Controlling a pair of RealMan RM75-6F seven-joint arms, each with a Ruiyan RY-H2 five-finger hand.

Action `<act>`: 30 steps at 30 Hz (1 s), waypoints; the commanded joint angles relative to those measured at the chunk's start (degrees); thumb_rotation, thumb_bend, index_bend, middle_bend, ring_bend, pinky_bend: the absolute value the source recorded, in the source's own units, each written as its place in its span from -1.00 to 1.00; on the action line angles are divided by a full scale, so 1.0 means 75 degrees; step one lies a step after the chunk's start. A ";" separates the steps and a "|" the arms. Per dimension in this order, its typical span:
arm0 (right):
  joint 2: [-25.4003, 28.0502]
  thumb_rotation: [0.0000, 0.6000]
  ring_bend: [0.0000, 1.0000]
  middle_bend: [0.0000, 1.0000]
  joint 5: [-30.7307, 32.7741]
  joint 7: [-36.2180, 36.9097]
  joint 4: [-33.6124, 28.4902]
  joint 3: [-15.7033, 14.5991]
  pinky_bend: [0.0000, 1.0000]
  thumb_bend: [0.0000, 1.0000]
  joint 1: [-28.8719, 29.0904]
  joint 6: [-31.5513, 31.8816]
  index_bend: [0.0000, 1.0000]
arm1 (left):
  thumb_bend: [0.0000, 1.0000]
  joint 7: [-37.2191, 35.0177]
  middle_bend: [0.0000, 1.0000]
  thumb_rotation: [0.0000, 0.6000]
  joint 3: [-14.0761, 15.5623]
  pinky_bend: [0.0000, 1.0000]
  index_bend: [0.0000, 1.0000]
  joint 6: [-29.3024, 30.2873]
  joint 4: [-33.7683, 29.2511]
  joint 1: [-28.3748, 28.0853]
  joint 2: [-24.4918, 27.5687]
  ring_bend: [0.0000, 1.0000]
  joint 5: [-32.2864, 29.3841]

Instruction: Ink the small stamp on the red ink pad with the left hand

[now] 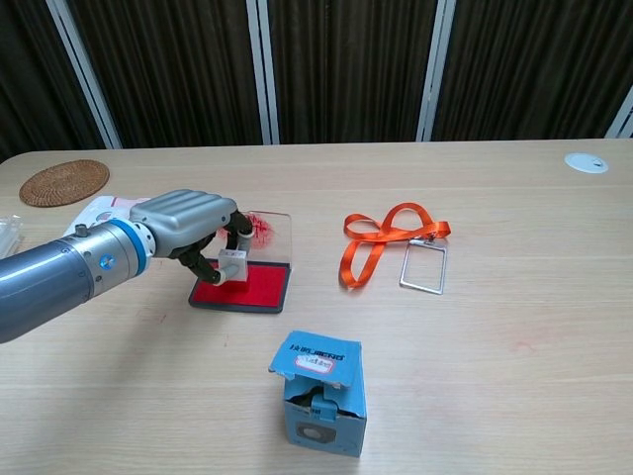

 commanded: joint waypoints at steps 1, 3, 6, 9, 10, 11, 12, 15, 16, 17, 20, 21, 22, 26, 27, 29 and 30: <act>0.0003 1.00 -1.00 -1.00 -0.0010 0.0004 -0.0002 -0.0002 -1.00 -1.00 -0.0002 0.0007 -1.00 | -0.04 -0.0036 0.03 1.00 -0.0016 0.69 0.14 0.0062 -0.0098 0.0022 0.0077 0.61 0.0028; 0.0003 1.00 -1.00 -1.00 -0.0022 0.0006 -0.0005 -0.0008 -1.00 -1.00 -0.0004 0.0010 -1.00 | -0.04 -0.0093 0.03 1.00 -0.0043 0.69 0.14 0.0140 -0.0235 0.0045 0.0175 0.61 0.0068; 0.0005 1.00 -1.00 -1.00 -0.0035 0.0013 -0.0014 -0.0015 -1.00 -1.00 -0.0004 0.0009 -1.00 | -0.04 -0.0223 0.03 1.00 -0.0116 0.69 0.14 0.0308 -0.0561 0.0096 0.0412 0.61 0.0149; 0.0012 1.00 -1.00 -1.00 -0.0064 0.0017 -0.0032 -0.0022 -1.00 -1.00 -0.0012 0.0032 -1.00 | -0.04 -0.0322 0.03 1.00 -0.0184 0.69 0.14 0.0522 -0.1053 0.0185 0.0808 0.61 0.0243; 0.0014 1.00 -1.00 -1.00 -0.0074 0.0018 -0.0038 -0.0025 -1.00 -1.00 -0.0015 0.0040 -1.00 | -0.04 -0.0330 0.03 1.00 -0.0185 0.69 0.14 0.0550 -0.1170 0.0206 0.0904 0.61 0.0254; 0.0016 1.00 -1.00 -1.00 -0.0084 0.0015 -0.0044 -0.0027 -1.00 -1.00 -0.0017 0.0049 -1.00 | -0.04 -0.0337 0.03 1.00 -0.0191 0.69 0.14 0.0595 -0.1284 0.0234 0.1006 0.61 0.0264; 0.0019 1.00 -1.00 -1.00 -0.0095 0.0012 -0.0053 -0.0030 -1.00 -1.00 -0.0019 0.0058 -1.00 | -0.04 -0.0347 0.03 1.00 -0.0190 0.69 0.14 0.0633 -0.1391 0.0263 0.1107 0.61 0.0275; 0.0031 1.00 -1.00 -1.00 -0.0146 0.0013 -0.0091 -0.0048 -1.00 -1.00 -0.0032 0.0089 -1.00 | -0.05 -0.0355 0.03 1.00 -0.0131 0.69 0.14 0.0759 -0.1646 0.0395 0.1427 0.61 0.0301; 0.0032 1.00 -1.00 -1.00 -0.0157 0.0009 -0.0097 -0.0052 -1.00 -1.00 -0.0033 0.0095 -1.00 | -0.05 -0.0357 0.03 1.00 -0.0119 0.69 0.14 0.0772 -0.1666 0.0420 0.1469 0.61 0.0288; 0.0034 1.00 -1.00 -1.00 -0.0174 0.0004 -0.0108 -0.0057 -1.00 -1.00 -0.0035 0.0104 -1.00 | -0.05 -0.0366 0.03 1.00 -0.0102 0.69 0.14 0.0782 -0.1684 0.0456 0.1522 0.61 0.0263; 0.0041 1.00 -1.00 -1.00 -0.0209 0.0002 -0.0136 -0.0073 -1.00 -1.00 -0.0042 0.0121 -1.00 | -0.04 -0.0392 0.03 1.00 -0.0049 0.69 0.14 0.0819 -0.1688 0.0539 0.1606 0.61 0.0233; 0.0044 1.00 -1.00 -1.00 -0.0220 0.0003 -0.0146 -0.0077 -1.00 -1.00 -0.0045 0.0128 -1.00 | -0.04 -0.0411 0.03 1.00 -0.0023 0.69 0.14 0.0834 -0.1680 0.0570 0.1626 0.61 0.0234; 0.0045 1.00 -1.00 -1.00 -0.0225 0.0004 -0.0150 -0.0079 -1.00 -1.00 -0.0047 0.0131 -1.00 | -0.04 -0.0423 0.03 1.00 -0.0008 0.69 0.14 0.0839 -0.1676 0.0587 0.1636 0.61 0.0235; 0.0069 1.00 -1.00 -1.00 -0.0287 0.0022 -0.0198 -0.0096 -1.00 -1.00 -0.0066 0.0179 -1.00 | -0.05 -0.0626 0.03 1.00 0.0267 0.69 0.13 0.0898 -0.1489 0.0837 0.1719 0.61 0.0326; 0.0073 1.00 -1.00 -1.00 -0.0304 0.0024 -0.0207 -0.0103 -1.00 -1.00 -0.0071 0.0188 -1.00 | -0.05 -0.0688 0.03 1.00 0.0325 0.69 0.12 0.0894 -0.1419 0.0884 0.1720 0.61 0.0351; 0.0084 1.00 -1.00 -1.00 -0.0358 0.0031 -0.0237 -0.0123 -1.00 -1.00 -0.0075 0.0203 -1.00 | -0.05 -0.0829 0.03 1.00 0.0458 0.69 0.12 0.0843 -0.1168 0.1006 0.1680 0.61 0.0349; 0.0088 1.00 -1.00 -1.00 -0.0383 0.0028 -0.0254 -0.0132 -1.00 -1.00 -0.0075 0.0208 -1.00 | -0.05 -0.0877 0.03 1.00 0.0498 0.69 0.12 0.0826 -0.1040 0.1045 0.1625 0.61 0.0345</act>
